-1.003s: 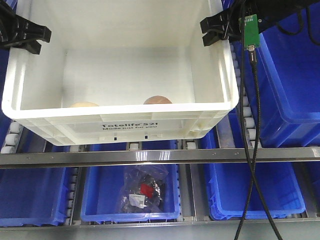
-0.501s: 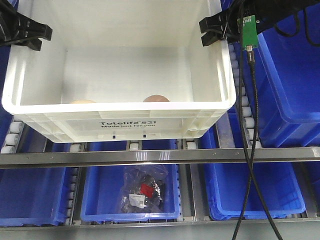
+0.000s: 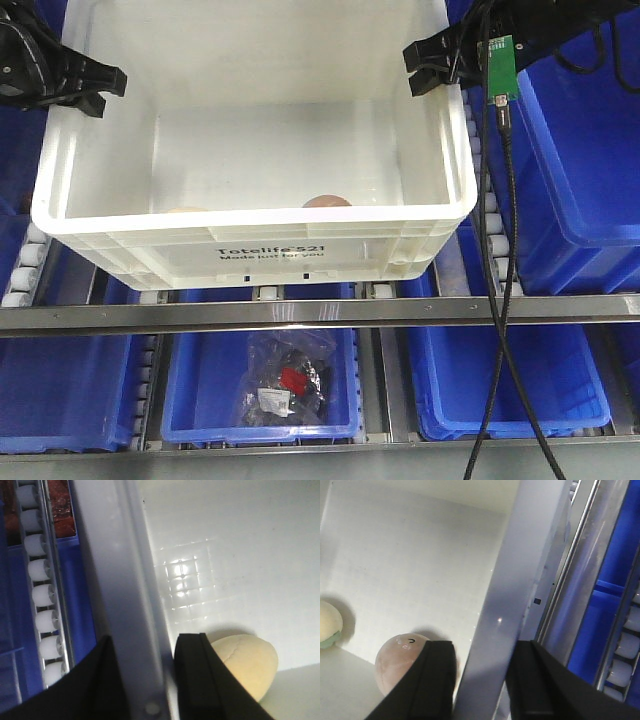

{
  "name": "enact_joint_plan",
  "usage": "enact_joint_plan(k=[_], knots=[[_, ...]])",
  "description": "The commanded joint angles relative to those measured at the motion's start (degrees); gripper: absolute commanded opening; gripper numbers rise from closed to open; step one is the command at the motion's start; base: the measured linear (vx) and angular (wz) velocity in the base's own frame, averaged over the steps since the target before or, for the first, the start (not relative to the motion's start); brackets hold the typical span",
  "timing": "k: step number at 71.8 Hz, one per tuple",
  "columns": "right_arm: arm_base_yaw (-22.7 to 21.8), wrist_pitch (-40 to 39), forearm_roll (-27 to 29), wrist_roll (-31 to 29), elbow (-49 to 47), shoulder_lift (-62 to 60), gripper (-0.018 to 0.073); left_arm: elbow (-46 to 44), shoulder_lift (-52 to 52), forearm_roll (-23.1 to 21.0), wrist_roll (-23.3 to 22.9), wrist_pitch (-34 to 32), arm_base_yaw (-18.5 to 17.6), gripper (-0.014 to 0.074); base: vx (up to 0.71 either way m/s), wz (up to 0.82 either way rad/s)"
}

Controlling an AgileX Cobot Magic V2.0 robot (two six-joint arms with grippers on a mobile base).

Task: Place moving items into box and shelve
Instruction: 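Push the tote farther onto the roller shelf with both grippers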

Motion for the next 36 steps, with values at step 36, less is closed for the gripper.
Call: enact_joint_plan(k=[36], knots=[[2.18,-4.90,11.66,-2.65,-2.76,-1.07,-0.0003,-2.17,-0.77,-8.34,1.51,-8.43,-1.88,-0.0001,0.00,0.00]])
